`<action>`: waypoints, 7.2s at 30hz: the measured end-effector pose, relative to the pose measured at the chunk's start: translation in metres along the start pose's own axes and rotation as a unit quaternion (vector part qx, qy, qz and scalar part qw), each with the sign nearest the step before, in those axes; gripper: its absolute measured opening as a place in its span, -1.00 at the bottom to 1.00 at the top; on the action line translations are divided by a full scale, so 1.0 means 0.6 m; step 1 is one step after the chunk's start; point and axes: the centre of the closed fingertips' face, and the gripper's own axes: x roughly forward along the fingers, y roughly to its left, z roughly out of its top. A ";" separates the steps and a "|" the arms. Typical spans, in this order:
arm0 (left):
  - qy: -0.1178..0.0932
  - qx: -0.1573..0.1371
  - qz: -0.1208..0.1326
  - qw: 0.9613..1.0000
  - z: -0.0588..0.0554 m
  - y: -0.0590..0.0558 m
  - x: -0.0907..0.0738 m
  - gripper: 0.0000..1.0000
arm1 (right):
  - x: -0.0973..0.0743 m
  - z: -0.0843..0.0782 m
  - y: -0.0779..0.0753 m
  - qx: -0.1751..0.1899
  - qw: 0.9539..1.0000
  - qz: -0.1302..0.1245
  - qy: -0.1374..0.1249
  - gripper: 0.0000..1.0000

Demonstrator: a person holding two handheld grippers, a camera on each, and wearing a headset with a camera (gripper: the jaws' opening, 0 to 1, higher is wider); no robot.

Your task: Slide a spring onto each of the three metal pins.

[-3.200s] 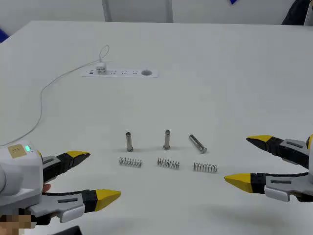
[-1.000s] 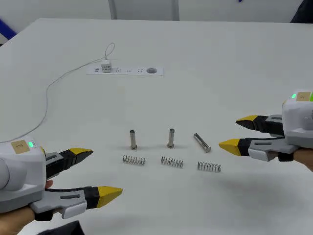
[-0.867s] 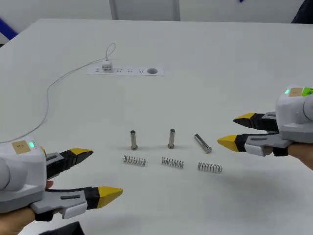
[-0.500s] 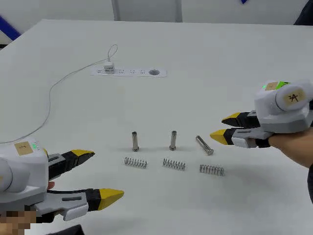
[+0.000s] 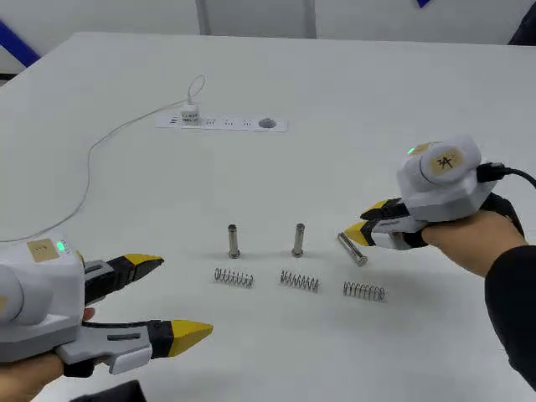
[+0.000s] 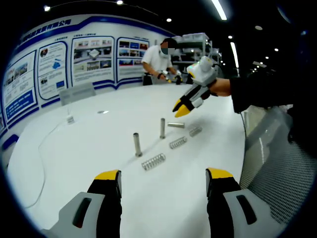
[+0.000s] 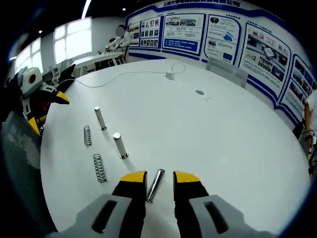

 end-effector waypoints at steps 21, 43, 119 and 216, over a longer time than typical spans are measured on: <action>0.002 -0.003 0.001 1.000 -0.002 0.001 -0.001 0.39 | 0.055 -0.024 -0.002 0.031 0.998 -0.010 0.062 -0.68; 0.004 -0.006 0.000 1.000 -0.006 0.000 -0.001 0.38 | 0.058 -0.036 0.001 0.076 0.991 0.002 0.105 -0.81; 0.010 0.005 -0.001 1.000 -0.003 -0.003 0.000 0.35 | -0.023 -0.002 0.011 0.049 0.998 -0.009 0.028 -0.82; 0.012 0.002 0.001 1.000 -0.005 -0.002 -0.002 0.33 | -0.016 -0.090 0.123 -0.200 0.954 0.164 0.152 -0.76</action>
